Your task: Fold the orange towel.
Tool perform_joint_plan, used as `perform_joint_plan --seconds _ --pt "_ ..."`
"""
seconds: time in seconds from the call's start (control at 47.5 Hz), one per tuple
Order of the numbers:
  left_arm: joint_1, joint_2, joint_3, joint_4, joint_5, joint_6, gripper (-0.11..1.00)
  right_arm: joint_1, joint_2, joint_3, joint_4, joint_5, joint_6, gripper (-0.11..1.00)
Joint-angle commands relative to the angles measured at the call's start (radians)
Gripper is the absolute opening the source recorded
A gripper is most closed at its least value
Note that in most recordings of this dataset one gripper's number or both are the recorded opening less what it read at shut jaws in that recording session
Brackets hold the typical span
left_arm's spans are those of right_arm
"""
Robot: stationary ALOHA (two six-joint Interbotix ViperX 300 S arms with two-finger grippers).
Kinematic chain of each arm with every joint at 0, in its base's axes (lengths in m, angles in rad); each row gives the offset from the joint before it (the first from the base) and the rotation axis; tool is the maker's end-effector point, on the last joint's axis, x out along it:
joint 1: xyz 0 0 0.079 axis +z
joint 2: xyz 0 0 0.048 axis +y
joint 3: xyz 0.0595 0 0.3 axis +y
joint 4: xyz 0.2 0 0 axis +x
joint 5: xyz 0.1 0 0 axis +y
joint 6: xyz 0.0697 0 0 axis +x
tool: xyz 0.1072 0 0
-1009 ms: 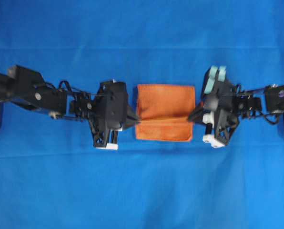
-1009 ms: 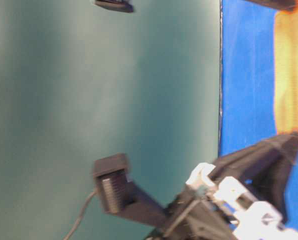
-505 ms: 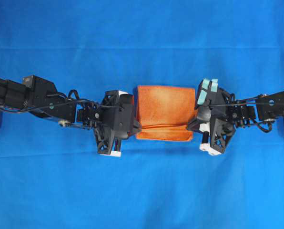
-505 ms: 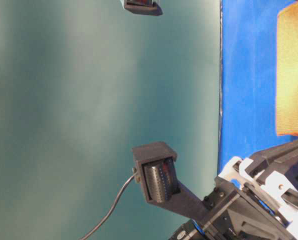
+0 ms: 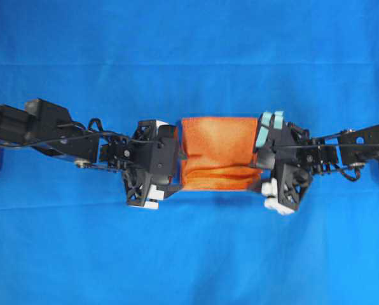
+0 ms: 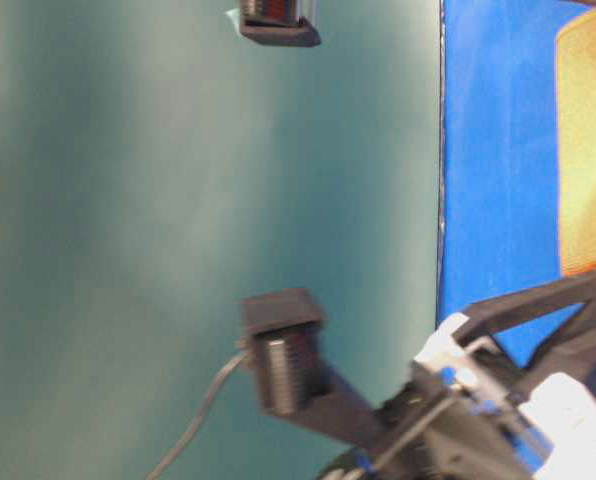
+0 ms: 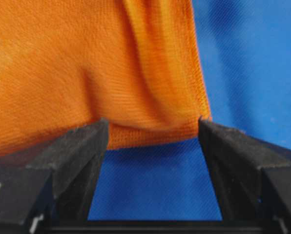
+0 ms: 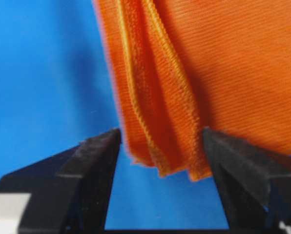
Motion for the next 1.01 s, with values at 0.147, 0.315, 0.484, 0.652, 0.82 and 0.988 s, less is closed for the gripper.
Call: perform_joint_plan --seconds 0.147,0.315,0.484,0.652,0.82,0.988 --pt "-0.005 -0.216 0.008 0.0 0.137 0.002 0.6 0.011 -0.178 -0.052 -0.034 0.135 -0.002 0.59" --pt "-0.005 -0.337 0.051 0.0 0.153 0.005 0.6 0.011 -0.324 -0.037 -0.084 0.179 -0.002 0.6" --pt "0.002 -0.466 0.13 0.0 0.137 0.005 0.59 -0.002 -0.485 0.021 -0.146 0.179 0.002 0.59" --pt "0.006 -0.637 0.247 0.0 0.058 0.005 0.6 -0.017 -0.664 0.083 -0.198 0.181 0.0 0.59" --pt "0.009 -0.847 0.373 0.0 0.005 0.005 0.6 -0.044 -0.83 0.155 -0.25 0.183 0.0 0.59" --pt "0.014 -1.054 0.485 0.0 0.005 0.008 0.6 -0.092 -0.977 0.244 -0.295 0.181 0.0 0.59"
